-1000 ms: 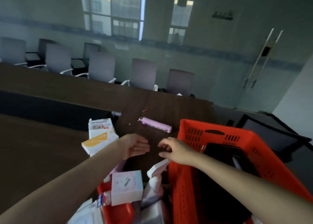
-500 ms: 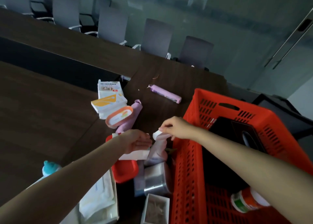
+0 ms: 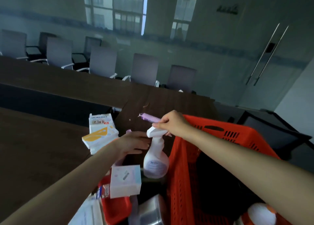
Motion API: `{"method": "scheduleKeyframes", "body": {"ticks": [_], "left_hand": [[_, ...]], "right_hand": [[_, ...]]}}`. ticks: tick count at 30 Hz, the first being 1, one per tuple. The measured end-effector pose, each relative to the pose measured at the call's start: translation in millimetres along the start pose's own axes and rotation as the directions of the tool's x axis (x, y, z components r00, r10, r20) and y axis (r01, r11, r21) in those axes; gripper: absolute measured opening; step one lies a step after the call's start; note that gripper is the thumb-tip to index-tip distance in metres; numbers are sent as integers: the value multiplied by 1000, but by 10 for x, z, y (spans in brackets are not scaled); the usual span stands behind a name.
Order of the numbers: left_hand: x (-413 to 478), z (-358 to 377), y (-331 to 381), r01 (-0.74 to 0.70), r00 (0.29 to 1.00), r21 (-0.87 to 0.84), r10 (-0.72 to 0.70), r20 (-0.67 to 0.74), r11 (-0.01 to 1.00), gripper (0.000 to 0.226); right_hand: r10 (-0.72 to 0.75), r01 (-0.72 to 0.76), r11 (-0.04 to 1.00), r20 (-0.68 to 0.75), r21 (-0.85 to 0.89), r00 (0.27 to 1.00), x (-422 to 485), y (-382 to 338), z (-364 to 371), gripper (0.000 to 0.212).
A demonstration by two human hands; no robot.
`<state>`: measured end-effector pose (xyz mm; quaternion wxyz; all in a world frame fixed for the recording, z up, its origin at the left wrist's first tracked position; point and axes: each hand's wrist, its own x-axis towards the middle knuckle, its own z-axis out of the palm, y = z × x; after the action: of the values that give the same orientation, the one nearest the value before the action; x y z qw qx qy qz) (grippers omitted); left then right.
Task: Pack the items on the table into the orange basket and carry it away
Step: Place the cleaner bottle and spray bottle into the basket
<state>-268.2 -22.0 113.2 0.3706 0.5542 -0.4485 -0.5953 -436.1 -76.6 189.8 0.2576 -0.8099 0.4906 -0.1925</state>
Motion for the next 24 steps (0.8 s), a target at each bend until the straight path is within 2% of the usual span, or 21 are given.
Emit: {"method": "scheduleKeyframes", "body": {"ticks": [3,7,11,14,17,19,24], "left_hand": [[8,-20,431,-139,987,106,146,-66,985,37],[37,122,911,-367,919,171,385,-89,914,34],[77,397,1309,-548,791,332,604,-92,768,37],[87,682,1490,-622,695,461,717,-47,633,43],[102,1004,1558,-688,648,447,761,25,572,43],[154,1212,1550,-714,653,402,753,83,574,41],[256,1821,1385,-732,681,260,673,289,630,38]], "right_hand": [[-32,38,998,-100,58,994,104,-184,-419,37],[-78,98,992,-219,83,973,180,-461,-960,38],[-68,98,991,-301,88,951,74,-700,-1479,44],[-41,60,997,-312,53,949,-120,-779,-1796,42],[-32,23,999,-239,-38,970,-399,-726,-2079,36],[-20,-1,995,-213,-98,977,-578,-590,-2215,31],[133,-168,972,-206,-165,970,-958,-90,-2336,8]]}}
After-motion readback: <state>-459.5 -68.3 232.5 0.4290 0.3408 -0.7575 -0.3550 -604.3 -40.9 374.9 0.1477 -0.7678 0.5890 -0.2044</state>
